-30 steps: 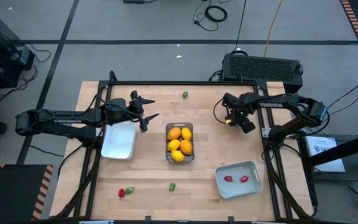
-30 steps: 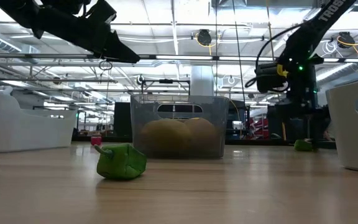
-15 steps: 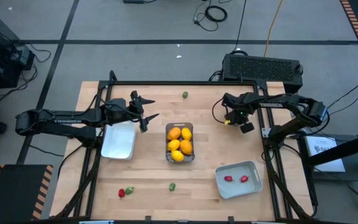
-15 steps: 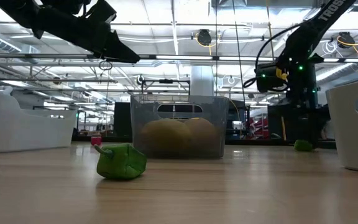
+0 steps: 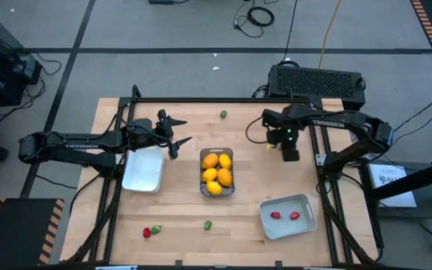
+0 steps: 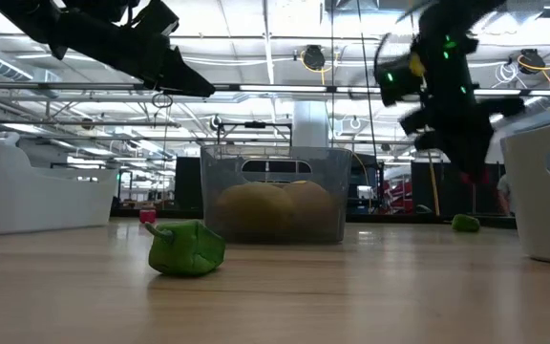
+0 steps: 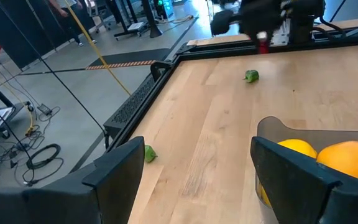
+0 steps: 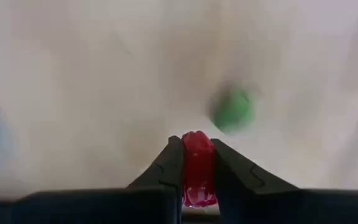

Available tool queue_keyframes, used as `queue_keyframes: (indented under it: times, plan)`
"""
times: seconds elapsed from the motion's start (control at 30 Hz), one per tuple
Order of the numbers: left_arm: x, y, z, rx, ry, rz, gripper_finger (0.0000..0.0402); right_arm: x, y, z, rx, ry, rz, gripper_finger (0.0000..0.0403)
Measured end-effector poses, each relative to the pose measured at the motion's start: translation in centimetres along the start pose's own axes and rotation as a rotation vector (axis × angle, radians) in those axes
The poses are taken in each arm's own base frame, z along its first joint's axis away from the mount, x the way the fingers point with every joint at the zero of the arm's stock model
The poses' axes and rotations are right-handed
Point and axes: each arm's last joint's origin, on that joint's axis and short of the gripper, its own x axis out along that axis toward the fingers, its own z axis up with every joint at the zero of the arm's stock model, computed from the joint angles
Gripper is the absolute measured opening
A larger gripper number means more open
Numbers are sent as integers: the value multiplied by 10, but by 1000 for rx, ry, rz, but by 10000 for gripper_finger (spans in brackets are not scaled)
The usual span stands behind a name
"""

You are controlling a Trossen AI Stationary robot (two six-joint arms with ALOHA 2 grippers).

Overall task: Sort produce into baskets
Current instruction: Put the red chili pepper into the gray bin

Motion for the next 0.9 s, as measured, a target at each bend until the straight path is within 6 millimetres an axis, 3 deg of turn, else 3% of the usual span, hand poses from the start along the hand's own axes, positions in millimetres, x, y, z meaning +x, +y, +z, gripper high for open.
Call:
queue_keyframes:
  times: [0.2, 0.33, 0.67, 0.9]
  plan:
    - [0, 0, 0, 0, 0, 0, 301, -28, 37, 32, 259, -202, 299, 54]
    - [0, 0, 0, 0, 0, 0, 301, -30, 70, 45, 466, -175, 463, 54]
    - [0, 0, 0, 2, 0, 0, 301, -23, 165, 38, 728, 73, 457, 61]
    - [0, 0, 0, 3, 0, 0, 301, -18, 204, 22, 806, 132, 363, 93]
